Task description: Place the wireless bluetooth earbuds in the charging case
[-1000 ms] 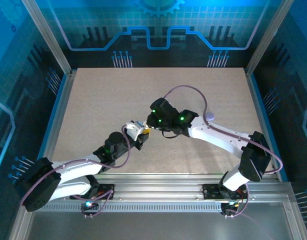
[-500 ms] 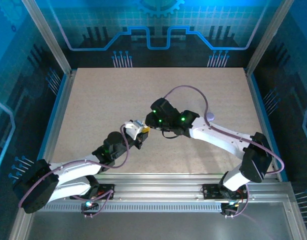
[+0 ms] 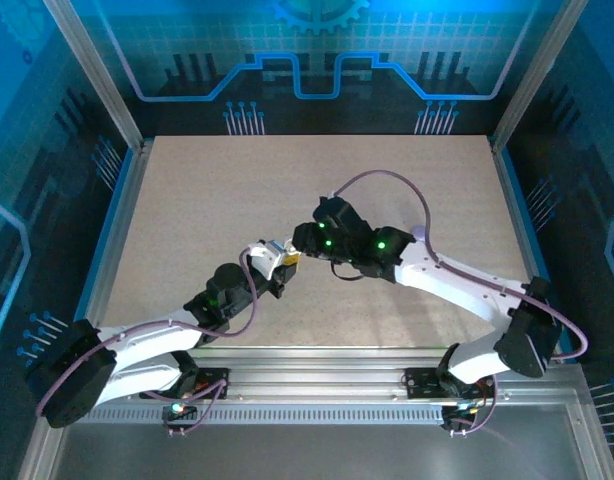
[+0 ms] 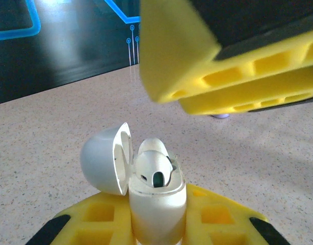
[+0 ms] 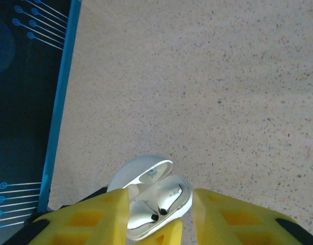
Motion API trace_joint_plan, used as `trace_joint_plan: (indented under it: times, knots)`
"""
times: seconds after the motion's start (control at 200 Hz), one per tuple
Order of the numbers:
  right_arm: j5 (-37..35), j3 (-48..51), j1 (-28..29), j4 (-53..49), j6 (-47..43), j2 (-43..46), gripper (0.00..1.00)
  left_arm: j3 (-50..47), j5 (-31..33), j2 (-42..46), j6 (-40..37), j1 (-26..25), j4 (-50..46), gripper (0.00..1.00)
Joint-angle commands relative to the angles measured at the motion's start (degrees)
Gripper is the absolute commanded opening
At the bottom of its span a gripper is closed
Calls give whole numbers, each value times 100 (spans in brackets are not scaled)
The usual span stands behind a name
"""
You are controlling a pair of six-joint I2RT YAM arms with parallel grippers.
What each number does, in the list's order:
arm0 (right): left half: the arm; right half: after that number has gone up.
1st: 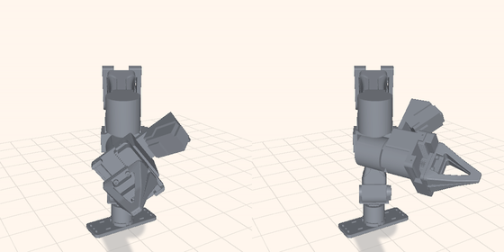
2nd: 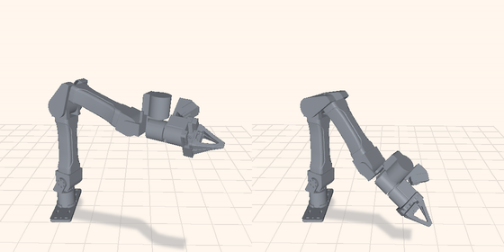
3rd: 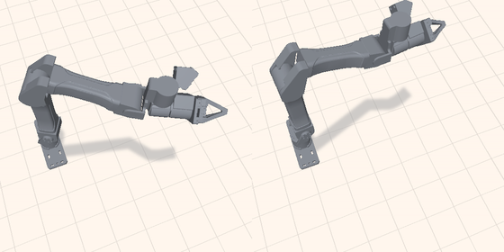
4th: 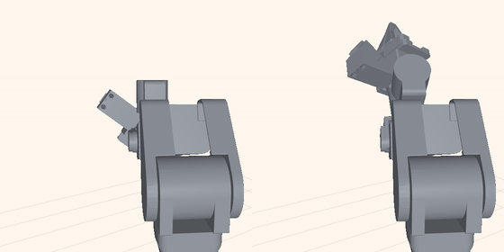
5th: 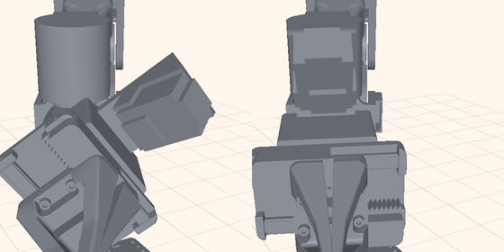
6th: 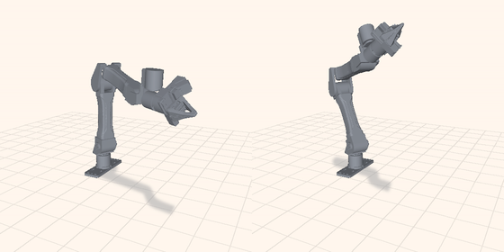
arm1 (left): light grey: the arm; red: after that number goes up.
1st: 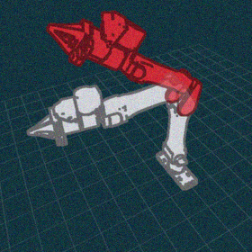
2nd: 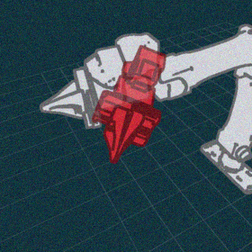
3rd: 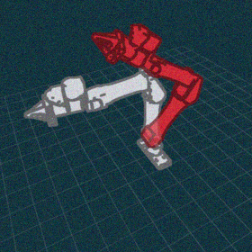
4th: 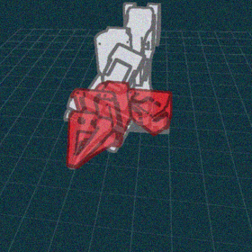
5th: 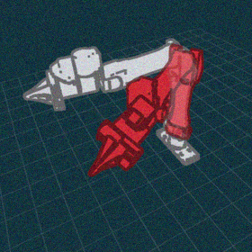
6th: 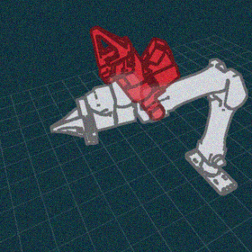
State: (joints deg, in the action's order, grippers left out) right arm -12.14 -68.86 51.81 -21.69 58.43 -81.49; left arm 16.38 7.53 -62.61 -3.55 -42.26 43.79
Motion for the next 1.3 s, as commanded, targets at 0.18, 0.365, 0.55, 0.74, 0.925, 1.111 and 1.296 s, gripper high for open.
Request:
trace_joint_plan:
  times: [0.18, 0.365, 0.55, 0.74, 0.925, 1.111, 1.296]
  knots:
    - [-464, 591, 49, 603, -1223, 876, 42, 323, -573, 326, 55, 27, -90, 12]
    - [-447, 1013, -56, 894, -2222, 1502, 45, 518, -1033, 529, 136, 38, -370, 12]
    - [-297, 1742, -218, 1336, -3335, 2453, 49, 806, -1634, 744, 143, 40, -811, 12]
    - [628, 2427, -556, 1583, -4555, 3403, 59, 1071, -2226, 830, 153, 41, -1032, 12]
    - [2103, 2562, -1070, 1142, -5800, 3784, 62, 1169, -2578, 855, 190, 38, -910, 12]
    - [3184, 2937, -1476, 1369, -6821, 4209, 67, 1336, -2854, 882, 149, 34, -1077, 12]
    - [4035, 2682, -1975, 1009, -7058, 3934, 75, 1348, -2933, 951, 145, 40, -1081, 12]
